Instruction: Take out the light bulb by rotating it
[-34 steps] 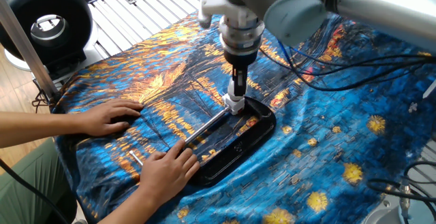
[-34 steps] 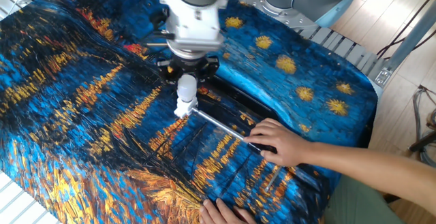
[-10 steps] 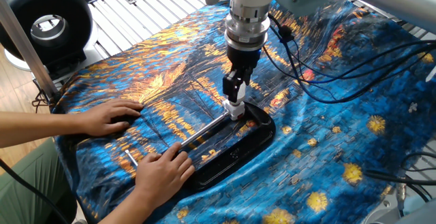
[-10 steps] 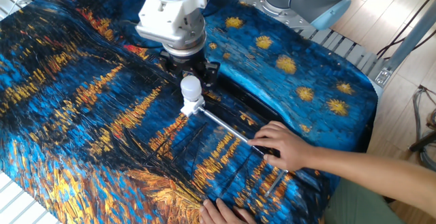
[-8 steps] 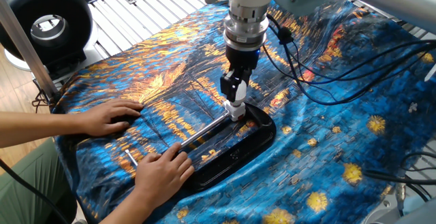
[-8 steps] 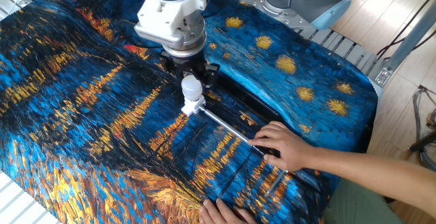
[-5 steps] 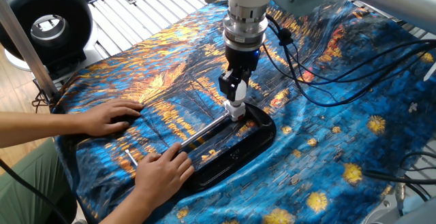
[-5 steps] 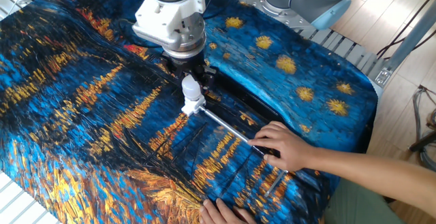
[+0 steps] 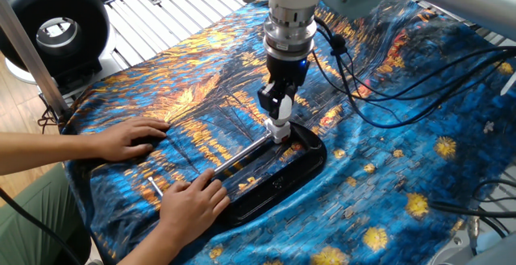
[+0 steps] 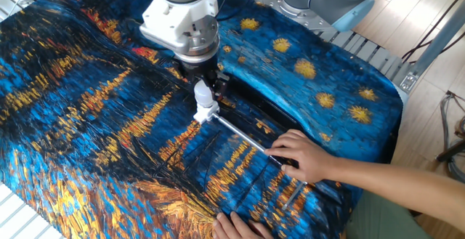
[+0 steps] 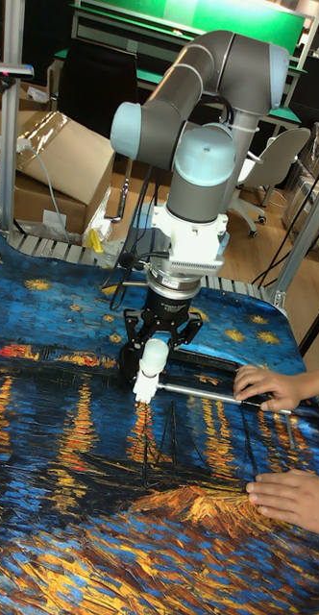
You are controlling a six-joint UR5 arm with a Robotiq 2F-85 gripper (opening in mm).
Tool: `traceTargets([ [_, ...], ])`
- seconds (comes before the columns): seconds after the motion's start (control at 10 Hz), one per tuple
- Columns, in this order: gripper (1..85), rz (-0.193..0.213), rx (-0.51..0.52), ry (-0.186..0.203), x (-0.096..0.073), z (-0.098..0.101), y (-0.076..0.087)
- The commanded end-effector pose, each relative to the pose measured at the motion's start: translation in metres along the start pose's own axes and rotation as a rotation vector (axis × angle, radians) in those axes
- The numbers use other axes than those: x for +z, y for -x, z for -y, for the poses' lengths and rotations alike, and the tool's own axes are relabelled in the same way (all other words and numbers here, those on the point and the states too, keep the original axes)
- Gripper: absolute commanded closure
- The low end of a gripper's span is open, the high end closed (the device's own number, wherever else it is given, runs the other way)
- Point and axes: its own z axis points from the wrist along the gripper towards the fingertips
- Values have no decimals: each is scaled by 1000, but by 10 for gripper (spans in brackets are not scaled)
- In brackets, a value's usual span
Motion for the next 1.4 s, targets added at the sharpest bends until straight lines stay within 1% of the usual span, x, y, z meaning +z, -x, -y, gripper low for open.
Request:
traceTargets([
  [0.0,533,1,29,-1,-1,0,1],
  [0.1,550,1,29,-10,-1,2,1],
  [0.2,587,6,31,-20,-1,3,2],
  [0.3,707,33,41,-43,-1,3,10],
  [0.4,727,33,-5,-55,-1,1,10],
  [0.5,727,36,-66,-43,-1,-4,10],
  [0.6,727,32,-133,-49,-2,-4,9],
  [0.7,727,30,-211,-66,-2,0,9],
  [0.8,727,38,-257,-71,-2,0,11],
  [0.9,740,47,-309,-85,-3,1,12],
  [1.0,757,46,-368,-99,-3,3,13],
  [1.1,773,47,-438,-106,-2,5,13],
  [1.3,773,53,-585,-129,0,12,16],
])
